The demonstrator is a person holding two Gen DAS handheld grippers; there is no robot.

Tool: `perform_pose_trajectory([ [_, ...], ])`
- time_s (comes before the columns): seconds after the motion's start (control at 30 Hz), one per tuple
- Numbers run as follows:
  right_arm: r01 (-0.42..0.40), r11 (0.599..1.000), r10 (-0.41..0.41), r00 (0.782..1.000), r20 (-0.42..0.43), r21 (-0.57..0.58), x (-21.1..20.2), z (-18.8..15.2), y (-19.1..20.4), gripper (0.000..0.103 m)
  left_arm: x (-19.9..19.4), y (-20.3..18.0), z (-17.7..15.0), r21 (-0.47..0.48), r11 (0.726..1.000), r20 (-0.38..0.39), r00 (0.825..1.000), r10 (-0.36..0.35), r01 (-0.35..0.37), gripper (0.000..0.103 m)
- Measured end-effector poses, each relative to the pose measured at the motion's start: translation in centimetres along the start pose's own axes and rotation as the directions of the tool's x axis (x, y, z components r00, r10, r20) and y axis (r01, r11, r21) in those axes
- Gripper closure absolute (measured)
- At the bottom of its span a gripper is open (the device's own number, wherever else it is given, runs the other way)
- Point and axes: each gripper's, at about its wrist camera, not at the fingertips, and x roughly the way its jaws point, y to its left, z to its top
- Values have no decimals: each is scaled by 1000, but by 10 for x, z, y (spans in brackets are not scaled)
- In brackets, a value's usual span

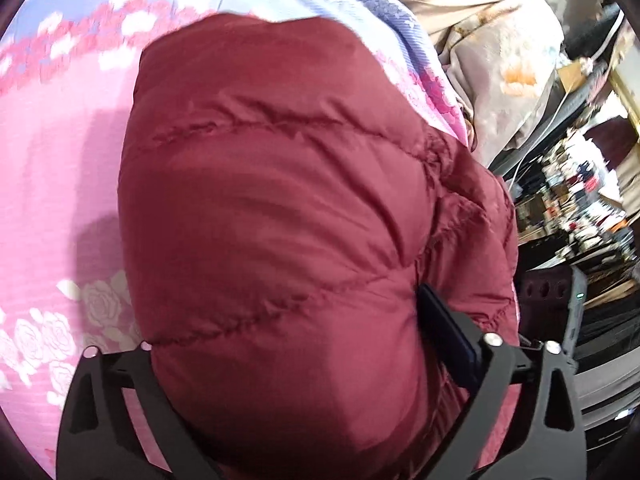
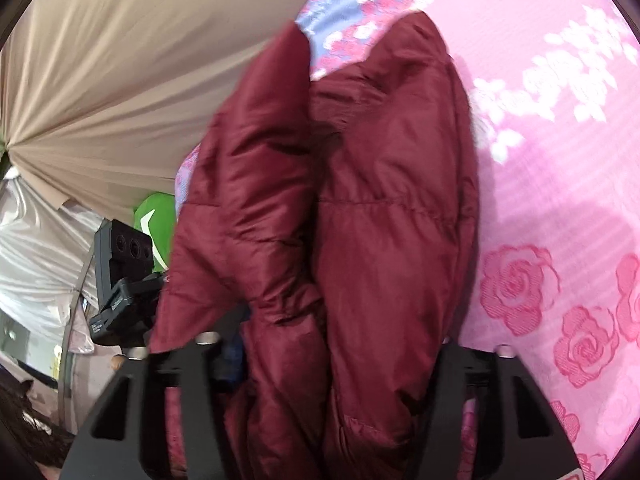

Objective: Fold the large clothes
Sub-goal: 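Grip the maroon bundle with both tools and lift it off the bedspread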

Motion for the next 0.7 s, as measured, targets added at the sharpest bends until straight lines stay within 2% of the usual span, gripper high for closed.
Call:
perform_pose_trajectory([
  [0.07,7,1000,-7,1000,23,-27,-9,1,10,71,-7,-10,0,47,998,22,999,35,-36,18],
  [0.23,11,997,-5,996,84,-75,-18,-1,38,77,-32,-34,-3,166,981,101,991,85,-101,34],
  [0.33,-4,994,18,992,127,-106,-31,-1,46,77,-51,-44,-4,202,972,153,984,89,-119,37],
  [0.53,-20,978,64,976,209,-207,-52,-5,86,77,-106,-66,-9,285,940,291,951,103,-189,38],
  [0.7,-42,959,114,962,246,-279,-62,-5,122,77,-150,-71,-13,300,926,380,919,106,-230,38],
])
